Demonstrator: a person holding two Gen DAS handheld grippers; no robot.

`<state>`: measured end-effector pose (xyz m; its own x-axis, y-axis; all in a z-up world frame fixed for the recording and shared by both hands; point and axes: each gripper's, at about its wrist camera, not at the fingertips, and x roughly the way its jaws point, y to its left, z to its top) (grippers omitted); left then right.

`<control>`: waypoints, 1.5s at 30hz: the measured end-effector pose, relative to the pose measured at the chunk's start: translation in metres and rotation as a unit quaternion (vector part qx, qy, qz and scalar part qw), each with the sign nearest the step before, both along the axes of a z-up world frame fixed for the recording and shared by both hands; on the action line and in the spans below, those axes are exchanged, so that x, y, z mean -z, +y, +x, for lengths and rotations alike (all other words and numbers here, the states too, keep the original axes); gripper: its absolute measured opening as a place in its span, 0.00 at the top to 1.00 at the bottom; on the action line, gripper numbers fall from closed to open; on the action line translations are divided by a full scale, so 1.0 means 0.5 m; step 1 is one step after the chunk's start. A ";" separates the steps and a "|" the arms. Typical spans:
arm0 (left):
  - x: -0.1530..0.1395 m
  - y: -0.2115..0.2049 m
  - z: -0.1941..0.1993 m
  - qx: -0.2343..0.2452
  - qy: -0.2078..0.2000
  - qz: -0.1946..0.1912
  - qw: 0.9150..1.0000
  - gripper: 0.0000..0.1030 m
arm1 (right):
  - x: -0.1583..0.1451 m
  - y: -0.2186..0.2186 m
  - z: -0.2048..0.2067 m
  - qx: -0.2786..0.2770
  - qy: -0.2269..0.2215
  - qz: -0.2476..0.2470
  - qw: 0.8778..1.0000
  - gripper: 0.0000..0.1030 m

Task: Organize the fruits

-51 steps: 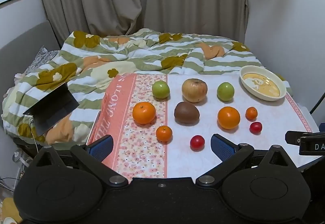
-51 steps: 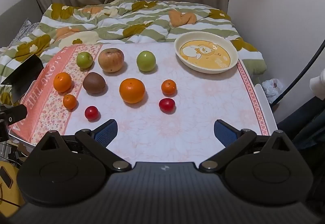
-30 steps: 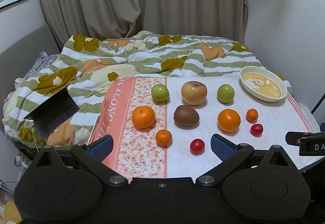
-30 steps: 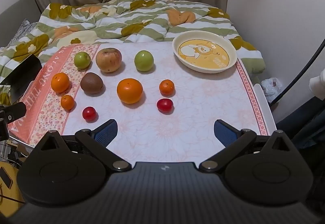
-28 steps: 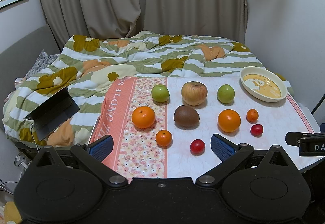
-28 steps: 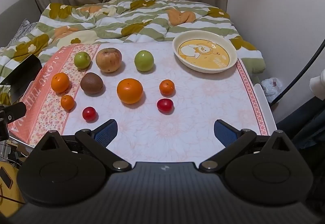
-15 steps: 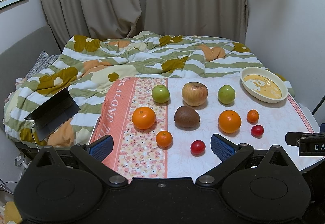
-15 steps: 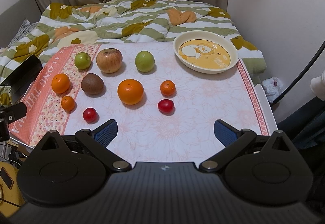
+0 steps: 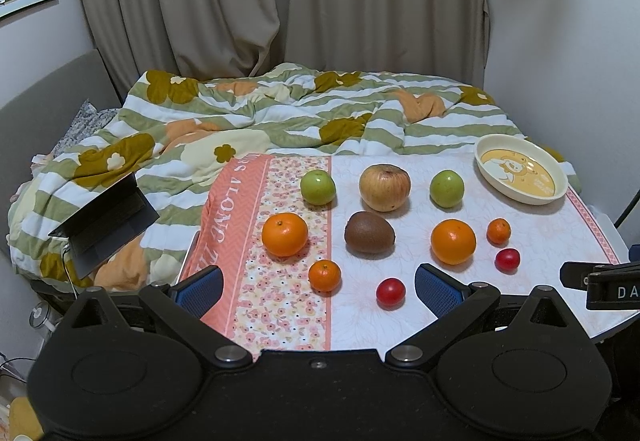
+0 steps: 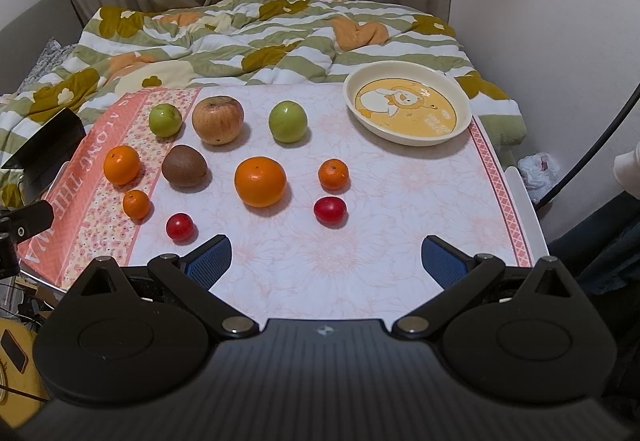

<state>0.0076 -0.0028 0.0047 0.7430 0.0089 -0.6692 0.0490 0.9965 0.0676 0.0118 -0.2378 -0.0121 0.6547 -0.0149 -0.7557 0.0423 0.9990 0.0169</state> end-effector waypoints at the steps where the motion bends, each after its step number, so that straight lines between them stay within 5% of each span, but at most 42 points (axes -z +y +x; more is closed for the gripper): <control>1: 0.000 0.000 0.000 0.000 0.000 0.000 1.000 0.00 | 0.000 0.000 0.001 0.000 0.000 0.000 1.000 0.00; 45: -0.005 0.002 0.002 -0.001 0.000 0.000 1.000 0.00 | -0.003 0.008 0.008 0.000 -0.001 0.002 1.000 0.00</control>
<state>0.0086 -0.0018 0.0071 0.7433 0.0095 -0.6689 0.0478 0.9966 0.0672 0.0156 -0.2338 -0.0104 0.6558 -0.0115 -0.7548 0.0416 0.9989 0.0209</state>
